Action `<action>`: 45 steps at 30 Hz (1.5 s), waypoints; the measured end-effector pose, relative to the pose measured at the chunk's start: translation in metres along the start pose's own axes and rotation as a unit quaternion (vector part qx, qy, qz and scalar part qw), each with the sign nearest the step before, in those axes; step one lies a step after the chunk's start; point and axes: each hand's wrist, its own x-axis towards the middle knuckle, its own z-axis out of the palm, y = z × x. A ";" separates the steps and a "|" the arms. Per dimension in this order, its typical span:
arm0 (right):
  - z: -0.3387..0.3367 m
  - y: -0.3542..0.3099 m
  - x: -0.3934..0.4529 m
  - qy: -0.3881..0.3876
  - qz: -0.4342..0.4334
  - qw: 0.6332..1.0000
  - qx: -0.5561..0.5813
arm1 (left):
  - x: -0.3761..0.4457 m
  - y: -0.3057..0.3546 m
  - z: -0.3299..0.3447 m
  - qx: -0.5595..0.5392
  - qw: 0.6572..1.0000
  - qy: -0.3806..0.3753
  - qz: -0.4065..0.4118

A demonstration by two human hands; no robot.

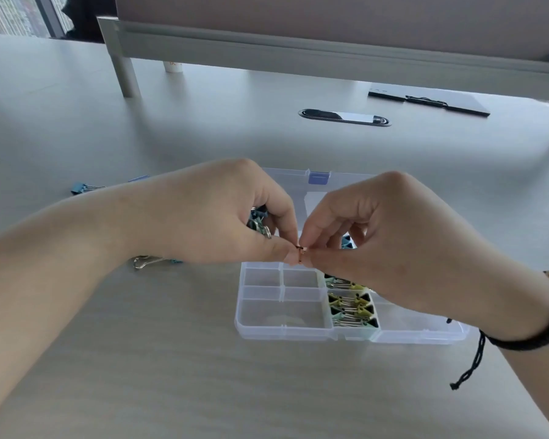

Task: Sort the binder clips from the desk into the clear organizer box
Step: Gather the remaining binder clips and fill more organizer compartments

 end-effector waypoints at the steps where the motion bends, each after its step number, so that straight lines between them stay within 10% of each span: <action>1: 0.000 0.000 -0.001 -0.007 0.003 1.000 0.003 | -0.001 0.000 0.000 0.004 1.000 -0.002 -0.004; 45: 0.015 0.003 0.001 0.031 0.085 0.994 -0.066 | 0.003 -0.002 0.000 0.017 1.000 -0.007 -0.007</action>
